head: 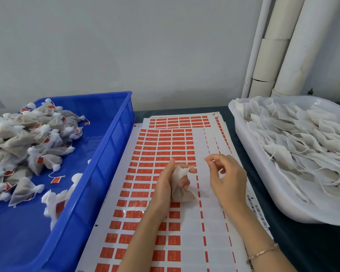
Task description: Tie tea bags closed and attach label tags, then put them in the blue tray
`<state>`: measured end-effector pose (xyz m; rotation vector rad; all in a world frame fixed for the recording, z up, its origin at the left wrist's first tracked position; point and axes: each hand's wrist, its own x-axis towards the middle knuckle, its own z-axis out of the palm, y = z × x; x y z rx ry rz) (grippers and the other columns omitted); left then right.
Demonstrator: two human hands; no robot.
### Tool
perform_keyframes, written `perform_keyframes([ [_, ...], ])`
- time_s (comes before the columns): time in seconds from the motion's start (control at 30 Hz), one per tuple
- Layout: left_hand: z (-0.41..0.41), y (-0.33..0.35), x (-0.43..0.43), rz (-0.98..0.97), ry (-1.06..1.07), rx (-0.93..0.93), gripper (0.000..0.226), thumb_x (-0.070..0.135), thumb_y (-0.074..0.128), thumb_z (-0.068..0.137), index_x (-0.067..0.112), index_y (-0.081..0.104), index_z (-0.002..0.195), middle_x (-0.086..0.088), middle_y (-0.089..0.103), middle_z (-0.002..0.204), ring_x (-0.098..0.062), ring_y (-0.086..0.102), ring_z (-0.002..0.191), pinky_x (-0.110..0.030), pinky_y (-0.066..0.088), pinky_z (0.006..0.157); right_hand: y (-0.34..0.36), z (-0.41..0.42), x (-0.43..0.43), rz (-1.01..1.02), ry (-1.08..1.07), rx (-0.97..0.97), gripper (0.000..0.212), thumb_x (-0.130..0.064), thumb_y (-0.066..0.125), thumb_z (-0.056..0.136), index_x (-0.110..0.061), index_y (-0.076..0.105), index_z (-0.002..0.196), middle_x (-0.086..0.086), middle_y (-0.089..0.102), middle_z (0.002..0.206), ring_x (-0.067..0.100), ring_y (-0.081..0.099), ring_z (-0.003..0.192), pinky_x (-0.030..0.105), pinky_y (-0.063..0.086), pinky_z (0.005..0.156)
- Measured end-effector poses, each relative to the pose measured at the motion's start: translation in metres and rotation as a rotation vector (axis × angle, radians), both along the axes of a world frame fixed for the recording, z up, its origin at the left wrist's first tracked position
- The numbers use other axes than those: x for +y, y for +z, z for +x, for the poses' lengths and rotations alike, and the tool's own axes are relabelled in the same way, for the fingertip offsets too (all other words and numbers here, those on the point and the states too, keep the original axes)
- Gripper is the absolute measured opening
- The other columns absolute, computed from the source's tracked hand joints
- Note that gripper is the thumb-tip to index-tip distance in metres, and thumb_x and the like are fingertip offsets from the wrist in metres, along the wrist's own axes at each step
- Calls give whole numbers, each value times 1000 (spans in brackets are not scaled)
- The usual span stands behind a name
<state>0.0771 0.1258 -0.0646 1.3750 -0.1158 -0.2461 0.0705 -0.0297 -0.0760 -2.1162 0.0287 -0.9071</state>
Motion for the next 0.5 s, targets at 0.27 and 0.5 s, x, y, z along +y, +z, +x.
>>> perform_keyframes([
  [0.27, -2, 3, 1, 63, -23, -46, 61, 44, 20, 99, 14, 70, 84, -4, 47, 56, -9, 45, 56, -16, 43, 63, 4, -1, -8, -54, -123, 8, 10, -17, 64, 90, -17, 69, 99, 0, 67, 89, 11, 58, 69, 18, 44, 61],
  [0.5, -4, -1, 1, 284, -109, -104, 50, 23, 36, 103, 33, 70, 69, 28, 63, 61, 10, 61, 67, -2, 45, 59, 5, 0, -10, 157, -88, 6, 8, -15, 60, 92, -16, 66, 97, -2, 65, 93, 11, 60, 75, 14, 44, 66],
])
